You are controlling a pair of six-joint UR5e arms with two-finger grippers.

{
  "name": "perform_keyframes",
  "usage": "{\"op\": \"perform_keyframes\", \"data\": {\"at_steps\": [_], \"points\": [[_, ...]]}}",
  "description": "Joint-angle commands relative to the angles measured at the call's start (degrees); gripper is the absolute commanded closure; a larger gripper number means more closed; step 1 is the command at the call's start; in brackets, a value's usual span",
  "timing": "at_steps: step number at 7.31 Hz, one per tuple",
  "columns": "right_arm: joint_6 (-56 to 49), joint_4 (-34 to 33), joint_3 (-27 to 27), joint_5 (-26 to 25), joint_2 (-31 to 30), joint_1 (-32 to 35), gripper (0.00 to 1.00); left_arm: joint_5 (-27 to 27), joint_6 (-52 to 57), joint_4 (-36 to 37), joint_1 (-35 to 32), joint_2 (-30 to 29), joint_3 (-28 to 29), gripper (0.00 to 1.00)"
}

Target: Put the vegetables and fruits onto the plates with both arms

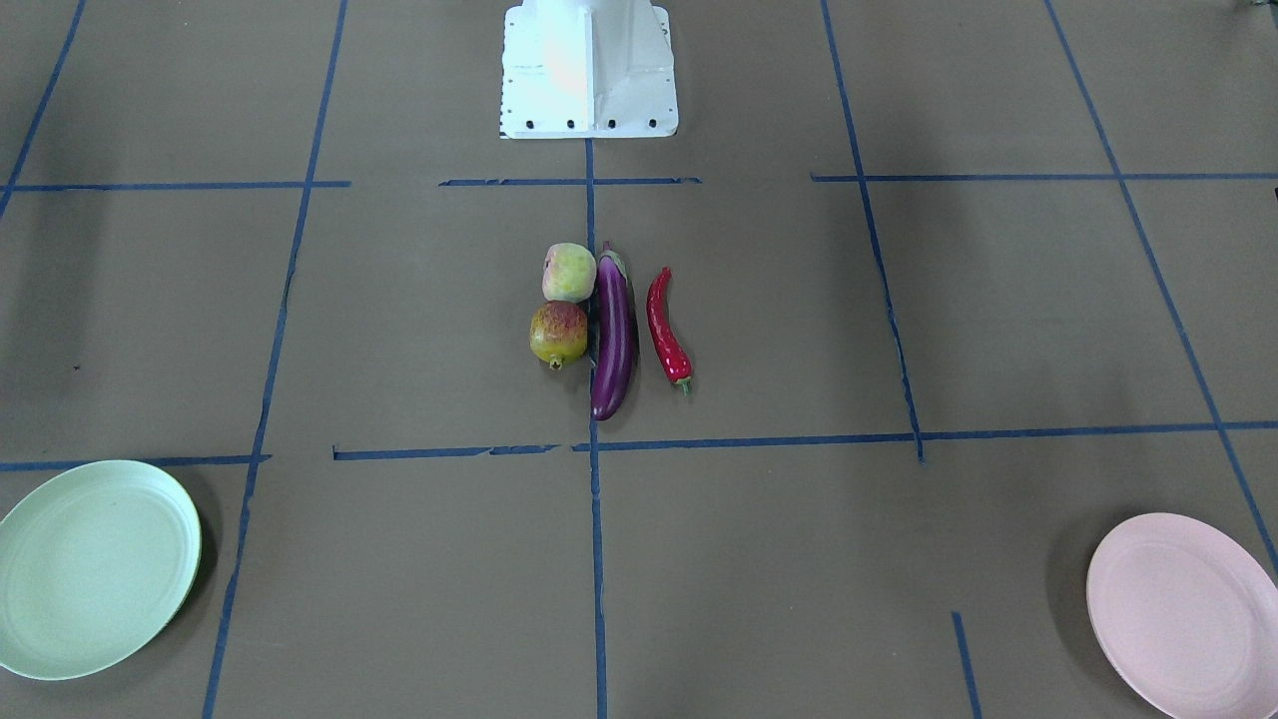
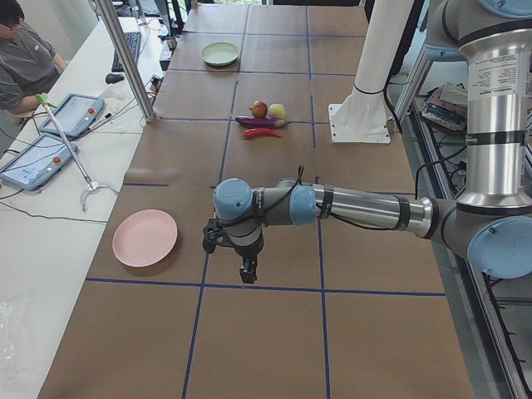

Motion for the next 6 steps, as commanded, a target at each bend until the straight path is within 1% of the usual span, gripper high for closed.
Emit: {"op": "perform_keyframes", "data": {"at_steps": [1, 3, 4, 5, 6], "points": [[0.04, 0.46, 0.36, -0.03, 1.77, -1.48, 0.0, -0.09, 0.35, 0.0, 0.0, 0.18, -0.17, 0.0], [1.19, 3.79, 1.32, 0.05, 6.95, -7.26, 0.0, -0.18, 0.26, 0.0, 0.09, 0.18, -0.18, 0.0], [2.06, 7.29, 2.11, -0.47, 9.76, -12.86, 0.0, -0.27, 0.26, 0.0, 0.0, 0.18, -0.18, 0.0], [7.9, 7.76, 2.29, -0.21, 14.22, -16.31, 0.0, -0.35, 0.18, 0.0, 0.09, 0.18, -0.18, 0.0], [19.35, 7.76, 3.25, -0.64, 18.18, -21.91, 0.0, -0.53, 0.09, 0.0, 0.09, 0.18, -0.18, 0.0]]}}
